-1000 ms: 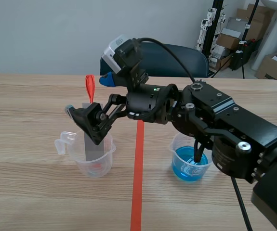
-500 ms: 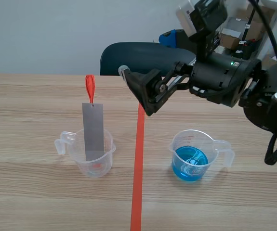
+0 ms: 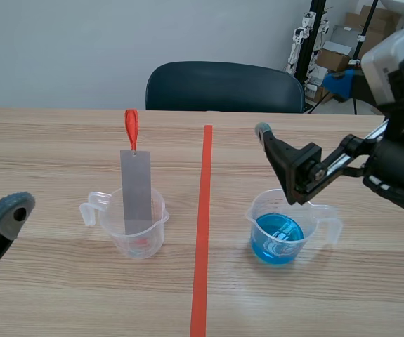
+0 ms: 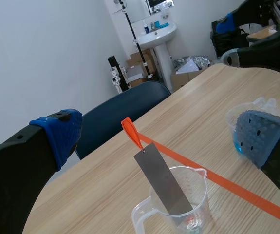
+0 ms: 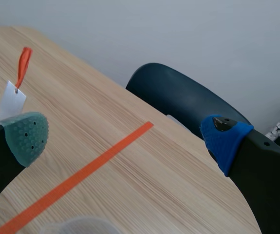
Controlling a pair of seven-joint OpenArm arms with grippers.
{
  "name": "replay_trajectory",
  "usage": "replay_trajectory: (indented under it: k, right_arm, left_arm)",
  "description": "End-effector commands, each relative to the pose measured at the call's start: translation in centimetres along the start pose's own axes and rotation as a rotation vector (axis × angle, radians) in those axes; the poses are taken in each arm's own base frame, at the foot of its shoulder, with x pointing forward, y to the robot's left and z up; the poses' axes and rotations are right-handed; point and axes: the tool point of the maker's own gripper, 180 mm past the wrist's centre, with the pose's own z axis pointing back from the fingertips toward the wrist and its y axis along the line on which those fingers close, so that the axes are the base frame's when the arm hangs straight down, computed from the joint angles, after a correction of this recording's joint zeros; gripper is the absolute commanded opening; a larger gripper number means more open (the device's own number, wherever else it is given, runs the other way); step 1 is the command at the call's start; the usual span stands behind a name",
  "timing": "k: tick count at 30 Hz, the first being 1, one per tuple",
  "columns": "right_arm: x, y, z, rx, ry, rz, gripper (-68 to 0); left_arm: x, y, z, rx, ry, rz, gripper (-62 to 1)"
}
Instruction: Do the redox reaction experiment. return to the home posture
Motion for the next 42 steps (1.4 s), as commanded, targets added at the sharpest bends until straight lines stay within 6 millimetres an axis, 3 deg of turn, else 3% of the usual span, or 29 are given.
replay_trajectory:
  k: [1,8,15,24,38,42]
  right_arm:
    - [0.7,-1.0,0.4,-0.024,-0.016,0.031,0.4]
    - [2.0,-2.6,2.6,-0.081,-0.005,0.093,0.4]
    - [4.3,-3.4,3.0,-0.103,0.02,0.144,0.4]
    - [4.6,-1.8,4.5,-0.107,0.043,0.126,0.4]
    - [3.3,3.1,6.6,0.079,0.093,0.098,0.4]
    - [3.0,3.6,6.9,0.115,0.108,0.101,0.4]
  left_arm:
    - [0.3,0.2,-0.2,0.034,-0.012,0.009,1.4]
    - [2.3,-1.1,-1.2,-0.013,-0.027,0.008,1.4]
    - [1.9,-1.6,-0.8,-0.004,0.027,0.003,1.4]
    - [1.6,-2.8,-0.1,-0.05,0.064,0.025,1.4]
    - [1.6,-2.7,-0.5,-0.105,0.059,0.002,1.4]
    - [1.5,-2.8,-0.8,-0.153,0.064,-0.026,1.4]
